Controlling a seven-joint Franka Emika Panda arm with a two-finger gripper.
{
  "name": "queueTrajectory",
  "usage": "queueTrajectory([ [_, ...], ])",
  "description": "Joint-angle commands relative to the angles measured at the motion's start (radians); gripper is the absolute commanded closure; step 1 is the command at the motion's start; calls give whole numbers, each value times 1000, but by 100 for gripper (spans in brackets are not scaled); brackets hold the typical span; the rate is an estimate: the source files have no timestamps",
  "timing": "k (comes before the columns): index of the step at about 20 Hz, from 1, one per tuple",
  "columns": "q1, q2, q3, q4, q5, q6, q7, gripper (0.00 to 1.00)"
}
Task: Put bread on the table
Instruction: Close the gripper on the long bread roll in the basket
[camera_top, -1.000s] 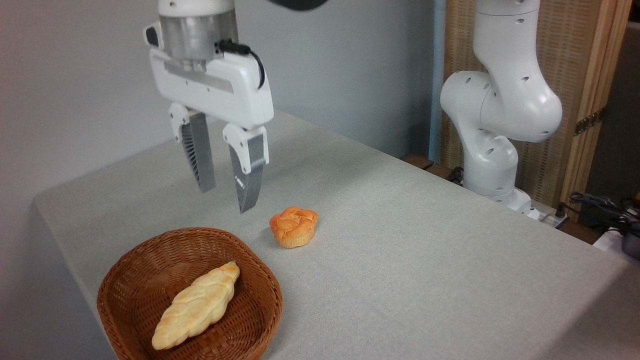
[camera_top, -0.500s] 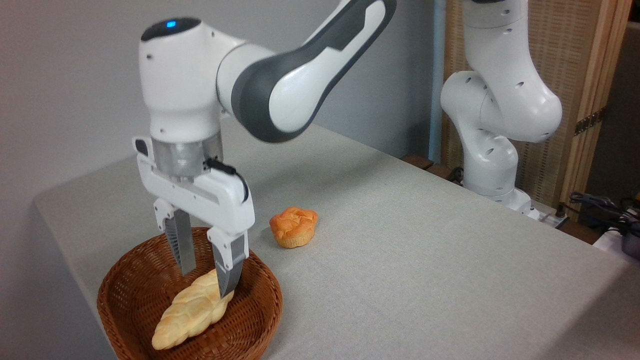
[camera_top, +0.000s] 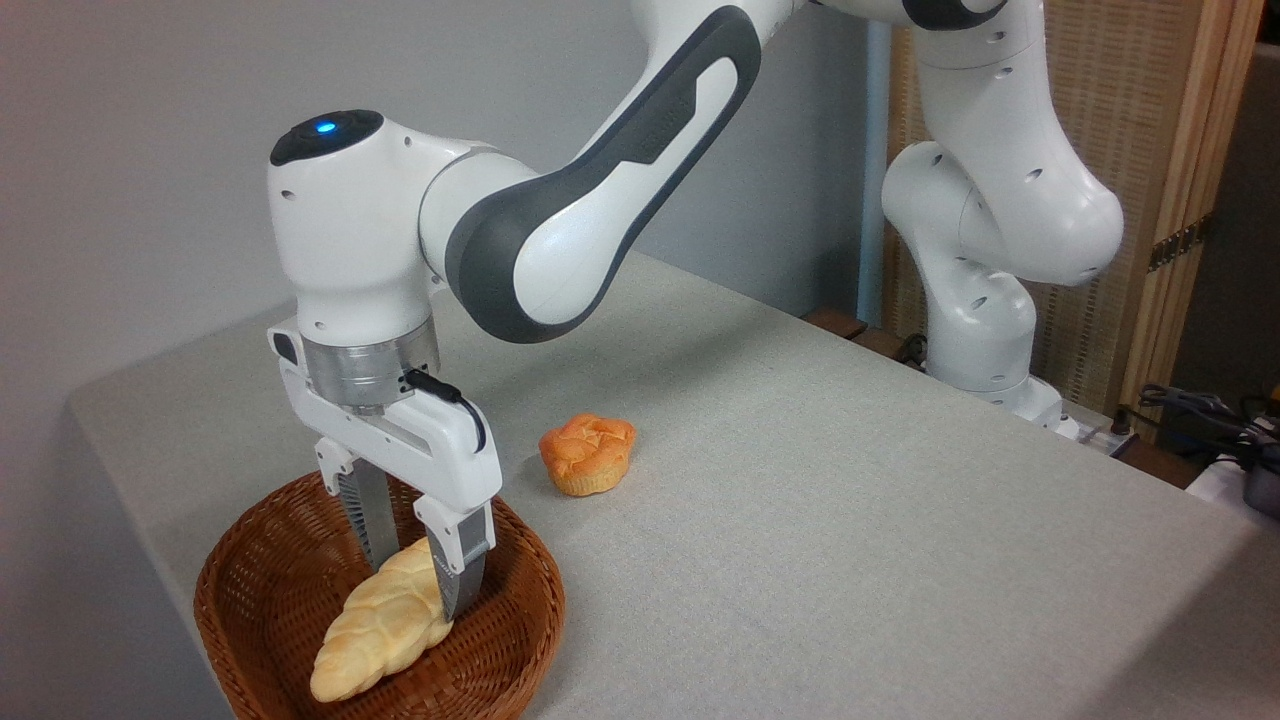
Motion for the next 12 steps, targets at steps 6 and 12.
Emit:
queueTrajectory([
  [6, -3, -8, 3, -2, 2, 10, 8, 76],
  [12, -1, -14, 3, -1, 2, 2, 11, 83],
])
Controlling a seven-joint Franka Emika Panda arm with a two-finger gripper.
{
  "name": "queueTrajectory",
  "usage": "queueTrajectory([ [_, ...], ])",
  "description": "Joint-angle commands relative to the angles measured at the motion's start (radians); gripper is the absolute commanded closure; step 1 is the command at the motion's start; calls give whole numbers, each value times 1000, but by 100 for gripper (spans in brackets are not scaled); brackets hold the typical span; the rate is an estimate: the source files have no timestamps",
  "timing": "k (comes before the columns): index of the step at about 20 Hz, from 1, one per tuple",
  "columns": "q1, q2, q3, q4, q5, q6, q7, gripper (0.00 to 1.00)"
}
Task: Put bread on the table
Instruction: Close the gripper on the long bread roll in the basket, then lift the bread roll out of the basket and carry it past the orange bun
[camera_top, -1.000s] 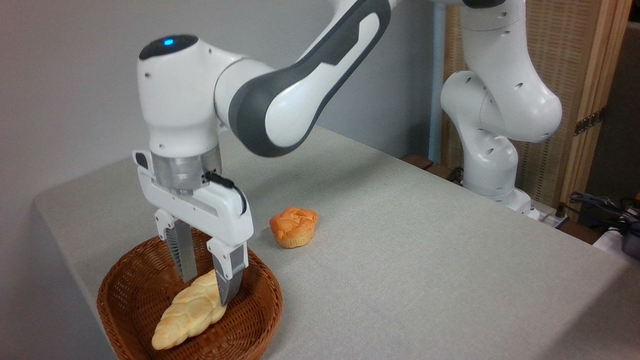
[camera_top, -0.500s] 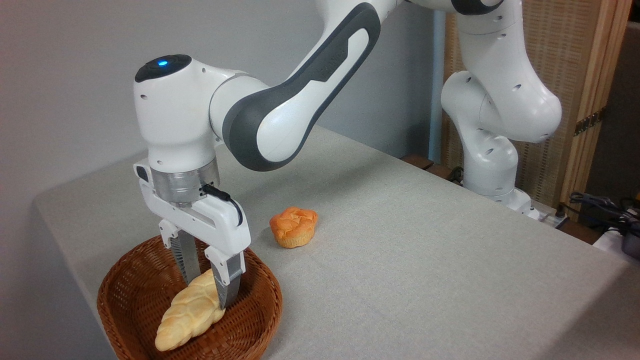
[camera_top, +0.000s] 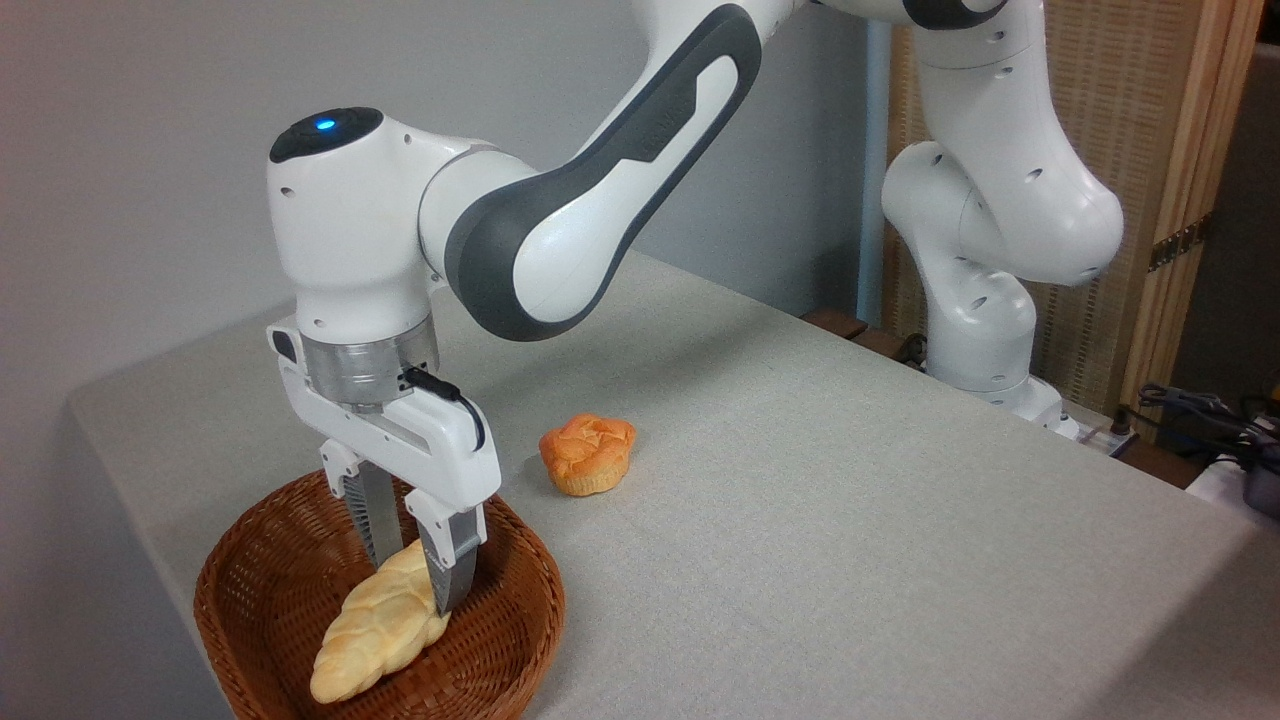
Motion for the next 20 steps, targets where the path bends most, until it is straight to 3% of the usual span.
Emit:
queueTrajectory([
  [1, -1, -14, 4, -2, 2, 1, 10, 83],
  [8, 2, -36, 13, 3, 2, 1, 7, 83],
  [13, 26, -141, 16, 10, -43, -16, 8, 82],
  [15, 28, -196, 16, 6, -49, -94, 20, 81],
  [20, 26, -353, 16, -9, -52, -439, 212, 74],
])
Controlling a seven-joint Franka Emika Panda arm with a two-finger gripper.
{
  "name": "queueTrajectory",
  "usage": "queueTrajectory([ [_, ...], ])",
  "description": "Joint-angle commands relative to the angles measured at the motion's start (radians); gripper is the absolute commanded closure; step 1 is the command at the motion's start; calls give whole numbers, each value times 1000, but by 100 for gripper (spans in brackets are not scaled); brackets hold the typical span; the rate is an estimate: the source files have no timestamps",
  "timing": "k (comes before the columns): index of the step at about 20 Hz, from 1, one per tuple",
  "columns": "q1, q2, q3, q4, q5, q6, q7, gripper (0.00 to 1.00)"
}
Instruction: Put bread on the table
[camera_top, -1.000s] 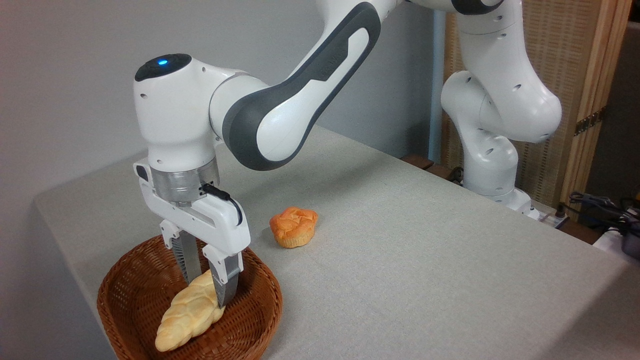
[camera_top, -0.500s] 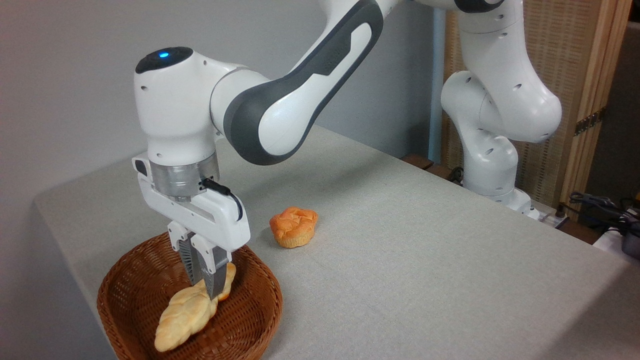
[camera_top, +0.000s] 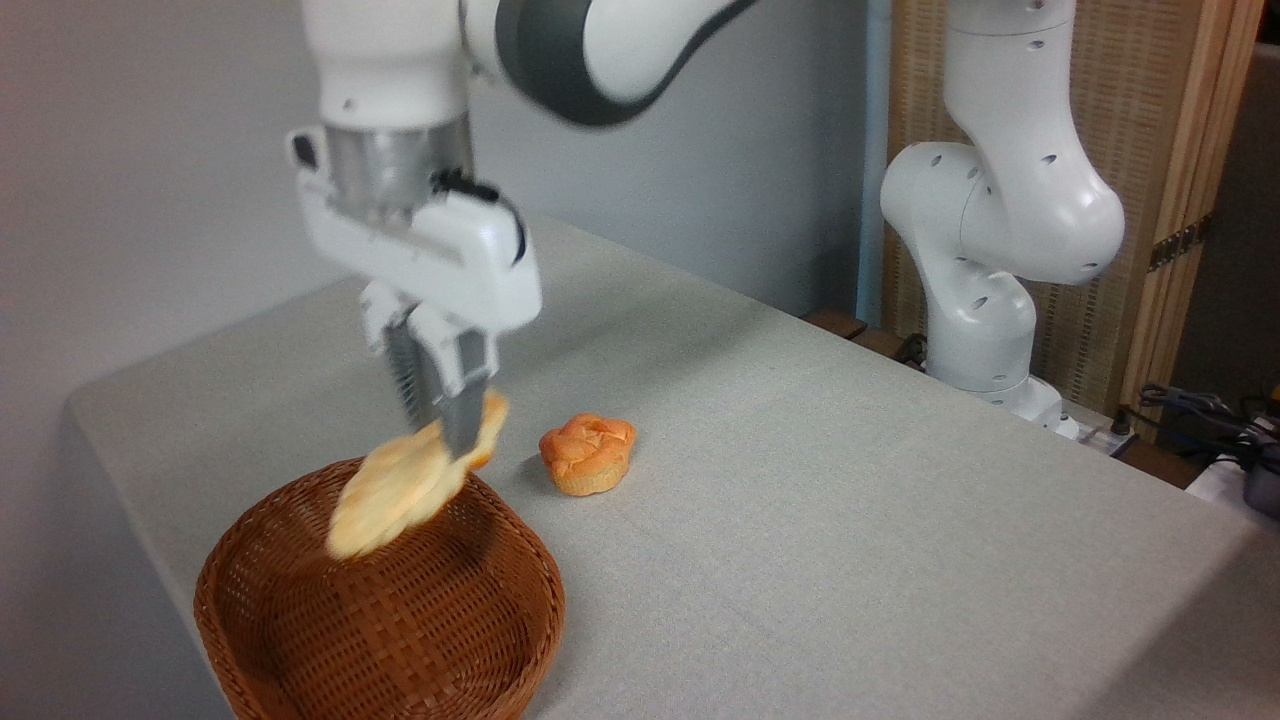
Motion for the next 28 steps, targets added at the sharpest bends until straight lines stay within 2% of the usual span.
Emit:
queueTrajectory([
  [1, -2, -129, 7, -52, -17, -215, 148, 71],
  [2, -5, -156, 7, -81, -17, -253, 181, 67],
  [4, -16, -211, 7, -156, -16, -286, 211, 51],
  [5, -35, -239, 7, -192, -8, -288, 212, 47],
  [6, -55, -250, 13, -210, -4, -286, 212, 38],
  [7, -68, -250, 22, -212, -3, -286, 211, 18],
  [8, -74, -249, 22, -212, -2, -285, 211, 15],
  [10, -75, -245, 22, -212, 0, -280, 214, 0],
  [16, -77, -241, 22, -212, 24, -275, 356, 0],
  [18, -77, -241, 22, -210, 36, -275, 361, 0],
  [28, -77, -239, 22, -210, 36, -275, 352, 0],
])
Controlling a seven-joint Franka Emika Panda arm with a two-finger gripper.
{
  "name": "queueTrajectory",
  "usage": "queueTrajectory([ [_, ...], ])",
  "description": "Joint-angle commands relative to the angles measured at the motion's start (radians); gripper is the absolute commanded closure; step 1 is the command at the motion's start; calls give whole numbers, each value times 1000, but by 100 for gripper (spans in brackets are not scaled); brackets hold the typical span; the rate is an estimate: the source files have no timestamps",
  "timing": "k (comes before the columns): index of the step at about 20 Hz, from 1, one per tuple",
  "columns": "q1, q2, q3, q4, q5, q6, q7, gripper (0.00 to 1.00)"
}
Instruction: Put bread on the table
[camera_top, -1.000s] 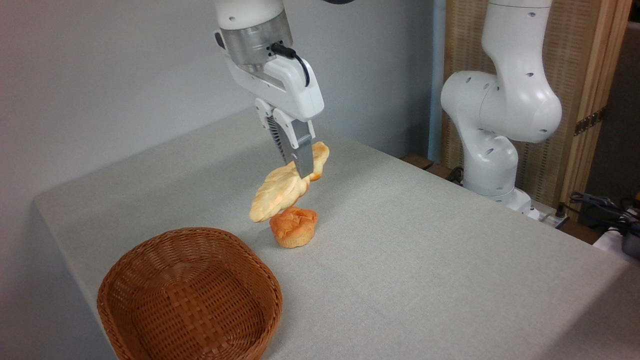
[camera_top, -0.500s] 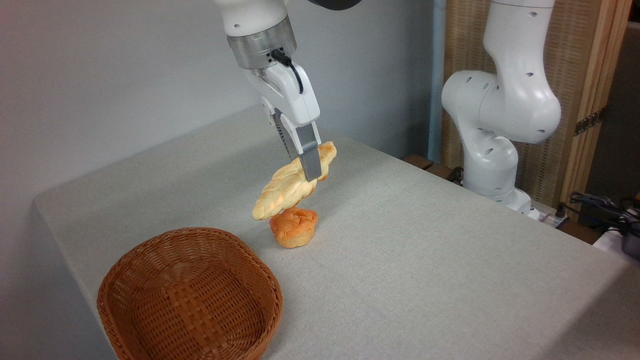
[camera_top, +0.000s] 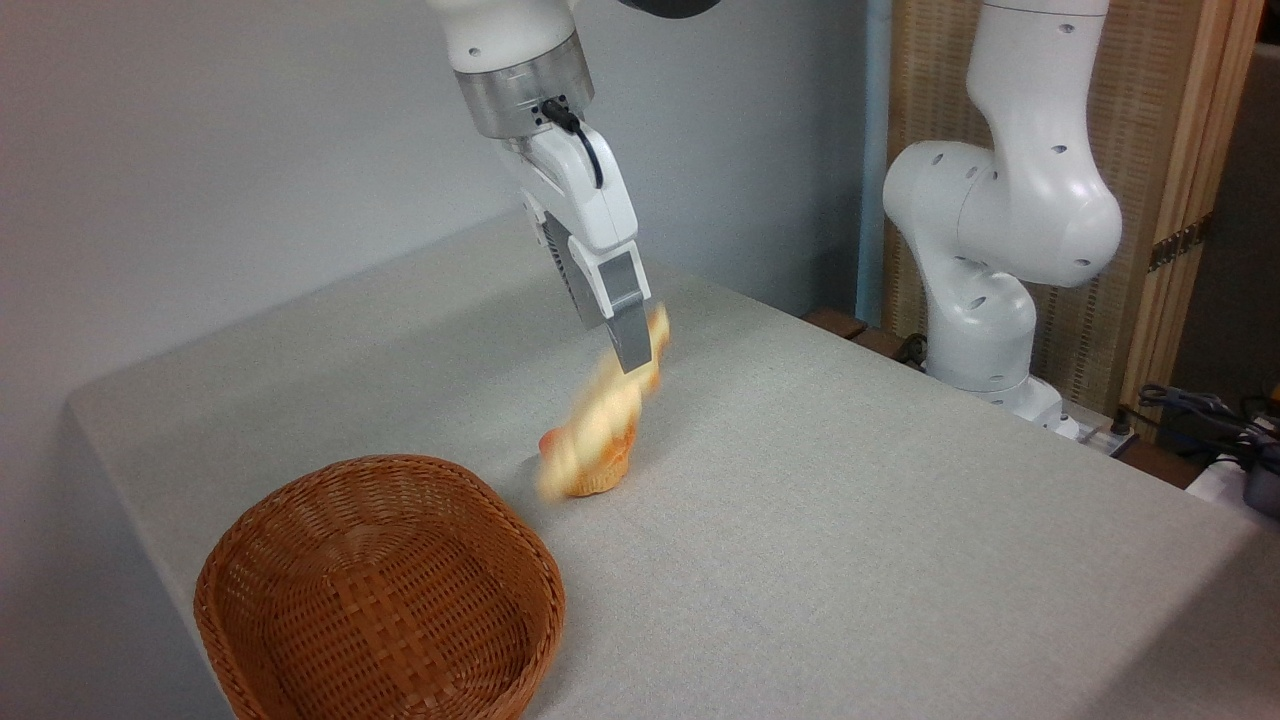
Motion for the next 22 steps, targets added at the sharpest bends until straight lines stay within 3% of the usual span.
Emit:
queueTrajectory([
  [1, -14, -8, 17, -7, 12, 12, 9, 0],
  [6, -14, -8, 29, 3, 14, 12, 9, 0],
  [9, -12, -4, 60, 68, 5, 12, -8, 0],
  [11, -2, 31, 58, 157, -12, 1, -66, 0],
  [13, 17, 94, 51, 252, -64, -23, -148, 0],
  [18, 32, 154, 46, 335, -55, -28, -170, 0],
  [22, 89, 154, 9, 337, -55, -25, -204, 0],
])
